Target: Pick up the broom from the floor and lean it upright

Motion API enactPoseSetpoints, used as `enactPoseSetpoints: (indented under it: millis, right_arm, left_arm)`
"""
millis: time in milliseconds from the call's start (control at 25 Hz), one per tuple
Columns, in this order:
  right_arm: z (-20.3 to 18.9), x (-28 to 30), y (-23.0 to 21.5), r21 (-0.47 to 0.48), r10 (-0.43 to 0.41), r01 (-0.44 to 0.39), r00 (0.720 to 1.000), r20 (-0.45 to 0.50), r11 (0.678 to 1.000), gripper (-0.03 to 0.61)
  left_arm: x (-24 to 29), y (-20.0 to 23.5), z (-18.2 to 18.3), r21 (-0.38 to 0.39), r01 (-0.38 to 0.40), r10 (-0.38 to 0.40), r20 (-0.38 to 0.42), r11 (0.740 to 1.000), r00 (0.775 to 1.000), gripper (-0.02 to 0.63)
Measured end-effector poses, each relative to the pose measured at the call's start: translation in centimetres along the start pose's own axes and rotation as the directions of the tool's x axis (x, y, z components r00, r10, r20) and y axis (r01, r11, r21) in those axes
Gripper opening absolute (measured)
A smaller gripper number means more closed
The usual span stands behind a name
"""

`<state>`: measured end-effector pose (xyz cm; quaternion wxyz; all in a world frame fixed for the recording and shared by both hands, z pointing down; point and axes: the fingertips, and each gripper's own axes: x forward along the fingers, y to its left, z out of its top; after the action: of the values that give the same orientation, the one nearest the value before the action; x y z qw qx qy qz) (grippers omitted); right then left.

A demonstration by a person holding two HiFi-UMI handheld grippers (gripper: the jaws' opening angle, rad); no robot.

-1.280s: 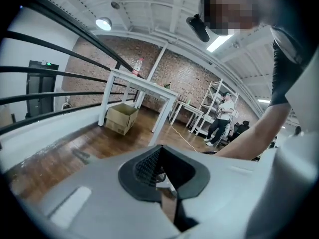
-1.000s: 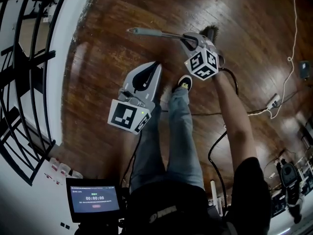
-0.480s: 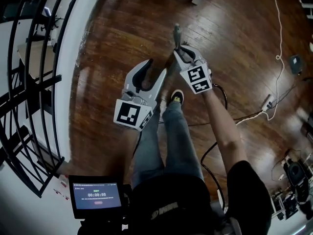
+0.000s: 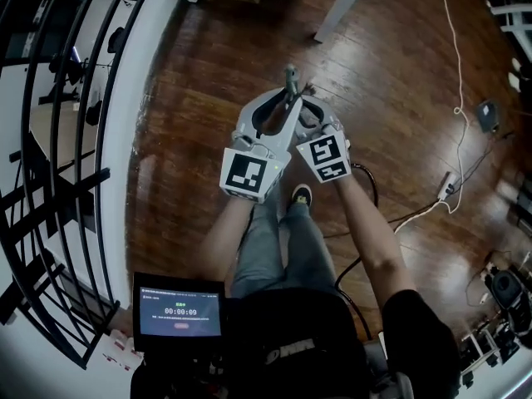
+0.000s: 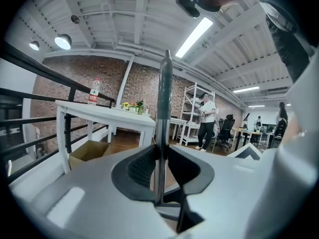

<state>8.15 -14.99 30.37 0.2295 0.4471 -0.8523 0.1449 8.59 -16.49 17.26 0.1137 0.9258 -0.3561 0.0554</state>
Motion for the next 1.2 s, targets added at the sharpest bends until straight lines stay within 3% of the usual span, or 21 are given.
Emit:
enactPoseSetpoints:
  millis: [240,440,640,920,1200]
  right_arm:
    - [3.0,5.4,-4.2,0.116,-0.134,0.137,0.990,-0.041,0.984,0.080]
    - [4.1,8.7,-7.4,0.173,-0.198,0.204,0.979,-0.049,0.963,0.080]
    - [2.4,11.0,-10.0,0.209,-0.228,0.235,0.972,-0.060,0.949,0.080]
    - [-1.7,14.7,-12.9,0.290,-0.281,0.306,0.951,-0.127,0.907,0.080]
    - [-4.0,16.7,-16.7,0.360,-0.289,0.332,0.942,-0.170,0.872,0.080]
  left_arm:
    - [5.6,6.2,1.4,-0.054,0.129,-0.130,-0.017,0.990,0.991,0.098]
    - [9.4,8.5,1.8,-0.024,0.197,-0.198,-0.044,0.980,0.979,0.098]
    - [12.5,9.3,-0.3,0.001,0.232,-0.232,-0.077,0.973,0.970,0.100]
    - [17.2,11.4,-4.9,-0.061,0.262,-0.268,-0.138,0.963,0.953,0.100]
    - [22.2,11.8,-7.4,-0.067,0.293,-0.300,-0.193,0.954,0.934,0.098]
